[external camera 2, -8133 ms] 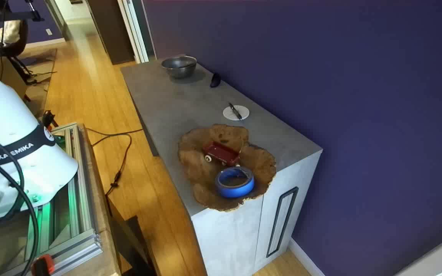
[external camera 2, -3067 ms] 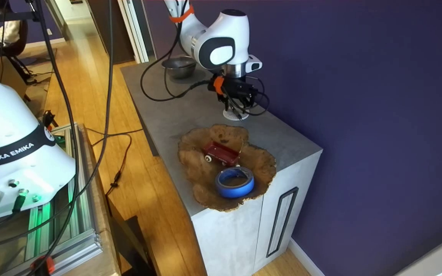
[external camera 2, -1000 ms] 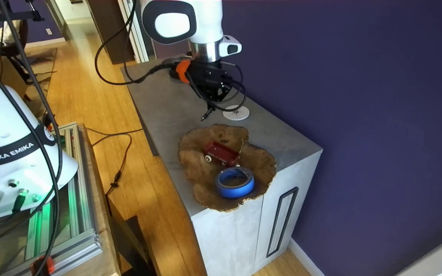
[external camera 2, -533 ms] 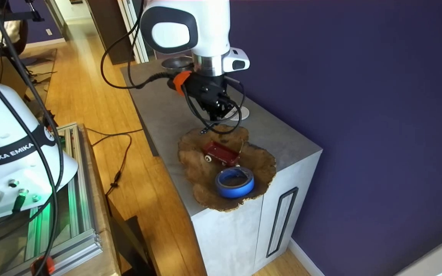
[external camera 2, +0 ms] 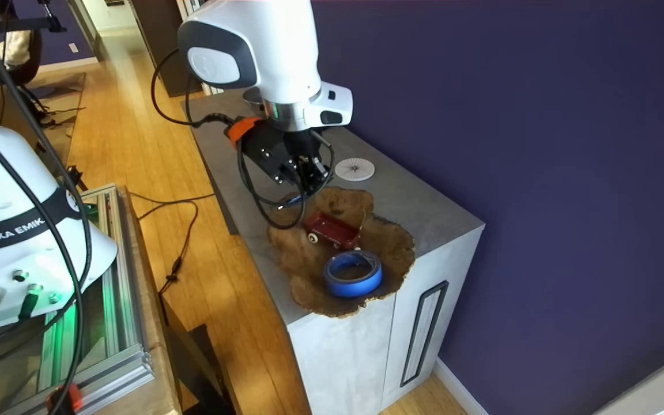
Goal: Put the pen on the wooden tray.
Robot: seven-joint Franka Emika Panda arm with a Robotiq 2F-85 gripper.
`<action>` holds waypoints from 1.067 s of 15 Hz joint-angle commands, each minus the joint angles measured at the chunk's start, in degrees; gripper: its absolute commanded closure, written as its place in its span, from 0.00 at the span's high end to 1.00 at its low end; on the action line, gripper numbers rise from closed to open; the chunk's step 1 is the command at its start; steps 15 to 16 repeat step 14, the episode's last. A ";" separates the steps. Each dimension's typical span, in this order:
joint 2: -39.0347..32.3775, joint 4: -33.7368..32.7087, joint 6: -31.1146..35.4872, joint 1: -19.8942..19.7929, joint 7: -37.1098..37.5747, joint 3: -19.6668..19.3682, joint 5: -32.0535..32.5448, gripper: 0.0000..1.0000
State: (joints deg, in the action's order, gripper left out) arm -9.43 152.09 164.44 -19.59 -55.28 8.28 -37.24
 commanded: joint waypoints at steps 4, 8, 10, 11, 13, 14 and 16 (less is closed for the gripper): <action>4.19 5.86 1.74 0.43 -0.17 0.03 -0.17 0.38; 5.73 4.19 2.70 0.11 -2.66 3.06 -6.08 0.60; 8.45 4.12 4.28 -0.49 -3.29 3.74 -9.82 0.74; 10.17 3.95 3.82 -0.69 -5.19 4.13 -12.45 0.81; 14.83 2.97 -0.05 0.05 -14.87 4.91 -19.55 0.95; 8.97 2.48 3.39 0.20 -8.18 3.75 -13.88 0.78; 8.97 2.48 3.39 0.20 -8.18 3.75 -13.88 0.78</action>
